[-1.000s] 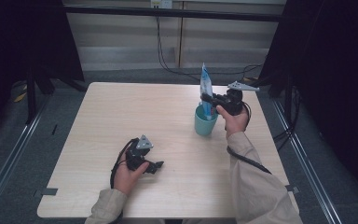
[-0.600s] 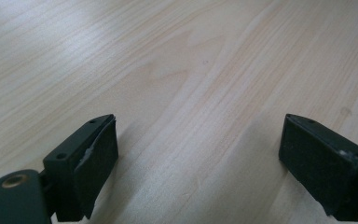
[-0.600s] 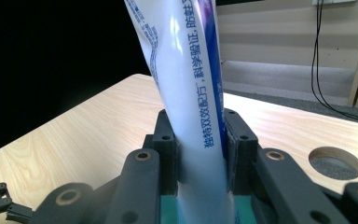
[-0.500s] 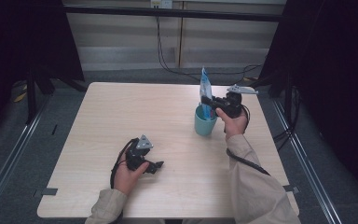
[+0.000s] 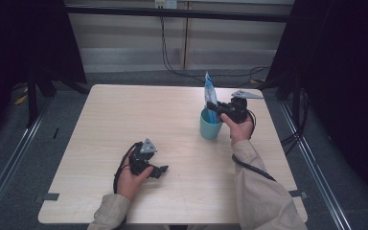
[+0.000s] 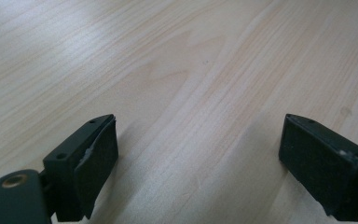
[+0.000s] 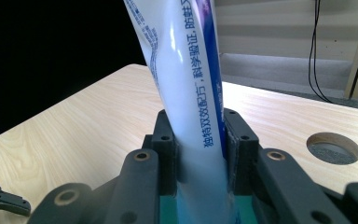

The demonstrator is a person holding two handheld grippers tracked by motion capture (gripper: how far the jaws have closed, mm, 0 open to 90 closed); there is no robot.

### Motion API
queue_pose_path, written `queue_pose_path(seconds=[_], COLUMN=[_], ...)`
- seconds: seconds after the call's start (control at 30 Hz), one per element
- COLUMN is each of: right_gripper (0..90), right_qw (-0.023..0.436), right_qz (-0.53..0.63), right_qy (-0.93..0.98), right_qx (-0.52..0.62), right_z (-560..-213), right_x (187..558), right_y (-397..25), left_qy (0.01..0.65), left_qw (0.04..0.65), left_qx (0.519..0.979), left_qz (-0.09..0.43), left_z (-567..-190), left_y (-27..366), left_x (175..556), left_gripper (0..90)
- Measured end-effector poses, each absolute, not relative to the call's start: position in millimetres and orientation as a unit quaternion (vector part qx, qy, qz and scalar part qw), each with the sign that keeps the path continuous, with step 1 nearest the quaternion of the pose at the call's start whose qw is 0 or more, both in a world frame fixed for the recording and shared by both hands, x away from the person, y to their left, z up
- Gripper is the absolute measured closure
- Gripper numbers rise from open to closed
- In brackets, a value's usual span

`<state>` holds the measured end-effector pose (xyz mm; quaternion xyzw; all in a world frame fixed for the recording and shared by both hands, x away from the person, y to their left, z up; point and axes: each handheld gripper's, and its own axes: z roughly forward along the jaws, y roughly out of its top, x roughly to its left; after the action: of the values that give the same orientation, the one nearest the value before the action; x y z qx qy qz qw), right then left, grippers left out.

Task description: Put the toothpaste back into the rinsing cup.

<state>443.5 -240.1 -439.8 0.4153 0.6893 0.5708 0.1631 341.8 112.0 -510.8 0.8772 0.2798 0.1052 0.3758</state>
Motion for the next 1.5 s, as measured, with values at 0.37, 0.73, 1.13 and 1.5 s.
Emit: queue_pose_path(seconds=[0.37,0.73,1.13,1.5], right_gripper=[69.6,69.2,68.9,67.6], right_qw=[0.162,0.162,0.16,0.164], right_qz=[0.561,0.556,0.543,0.538], right_qy=[0.697,0.7,0.713,0.714], right_qx=[0.417,0.418,0.413,0.417], right_z=[-444,-447,-450,-453], right_x=[443,442,442,440], right_y=[-237,-237,-233,-236], left_qy=[0.28,0.279,0.279,0.279], left_qw=[0.376,0.376,0.376,0.376], left_qx=[0.877,0.877,0.877,0.877], left_qz=[0.105,0.105,0.105,0.105], left_z=[-511,-511,-511,-511], left_y=[112,112,112,112], left_x=[342,342,342,342], left_gripper=[11.4,11.4,11.4,11.4])
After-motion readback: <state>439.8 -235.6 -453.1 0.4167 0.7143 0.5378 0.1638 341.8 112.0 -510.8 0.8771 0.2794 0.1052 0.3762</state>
